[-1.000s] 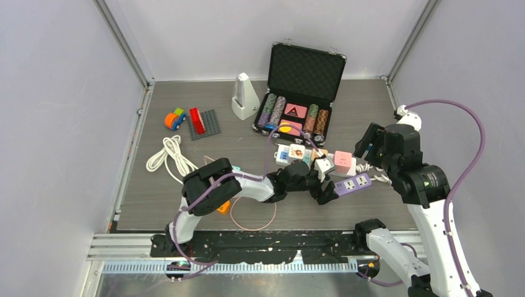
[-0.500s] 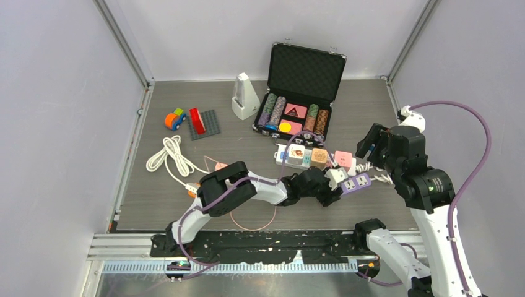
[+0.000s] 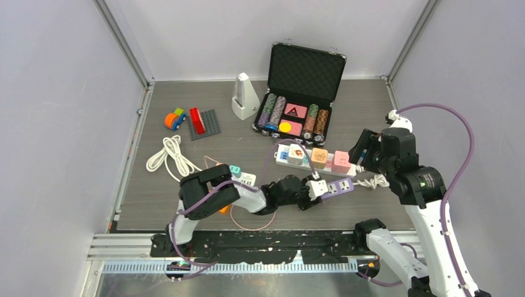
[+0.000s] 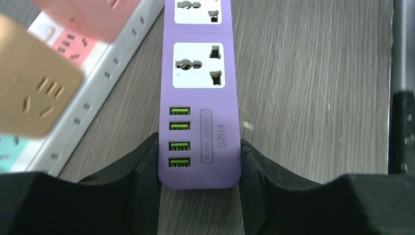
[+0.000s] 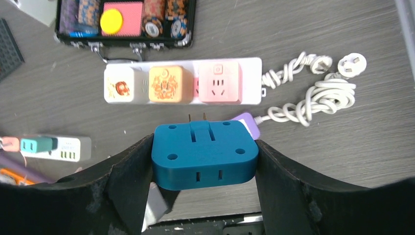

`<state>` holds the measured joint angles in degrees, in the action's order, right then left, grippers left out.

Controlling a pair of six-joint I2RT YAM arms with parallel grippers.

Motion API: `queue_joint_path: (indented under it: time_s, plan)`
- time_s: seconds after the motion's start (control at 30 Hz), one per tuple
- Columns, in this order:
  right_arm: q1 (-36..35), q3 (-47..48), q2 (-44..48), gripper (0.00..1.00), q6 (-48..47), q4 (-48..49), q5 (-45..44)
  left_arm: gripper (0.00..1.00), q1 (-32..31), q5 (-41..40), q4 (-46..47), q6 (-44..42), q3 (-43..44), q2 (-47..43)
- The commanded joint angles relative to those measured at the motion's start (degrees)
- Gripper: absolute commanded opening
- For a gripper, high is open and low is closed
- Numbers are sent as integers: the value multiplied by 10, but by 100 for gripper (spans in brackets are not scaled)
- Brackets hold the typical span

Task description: Insert the plug

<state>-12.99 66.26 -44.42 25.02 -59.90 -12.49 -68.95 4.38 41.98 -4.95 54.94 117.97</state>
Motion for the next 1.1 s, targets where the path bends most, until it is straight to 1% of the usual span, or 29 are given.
queue_joint_path:
  time_s: [0.0,0.03,0.13,0.27,0.3,0.43,0.5,0.7,0.83,1.07]
  plan:
    - [2,-34,-11,44,-27,15,58,18,12,-25,-7,-85,-79,-54]
    - [1,-41,-14,41,-29,22,69,18,19,-16,-13,-84,-89,-64]
    - [-9,-81,-34,38,-35,43,110,18,46,15,-23,-64,-118,-89]
    - [-76,-109,-64,38,-21,83,89,23,94,110,-29,-35,-144,-111]
    - [-99,-110,-71,37,-19,91,85,24,102,118,-41,-32,-143,-114]
    - [-133,-118,-119,37,-18,115,86,32,120,131,-85,-45,-137,-124]
    - [-141,-123,-137,36,-25,124,99,46,121,125,-97,-54,-134,-125]
    - [-168,-133,-192,36,-53,140,114,98,122,91,-105,-56,-135,-139]
    - [-182,-131,-226,35,-68,142,113,100,122,64,-94,-49,-164,-182]
    - [-199,-121,-273,34,-86,128,112,100,123,33,-87,-34,-225,-295]
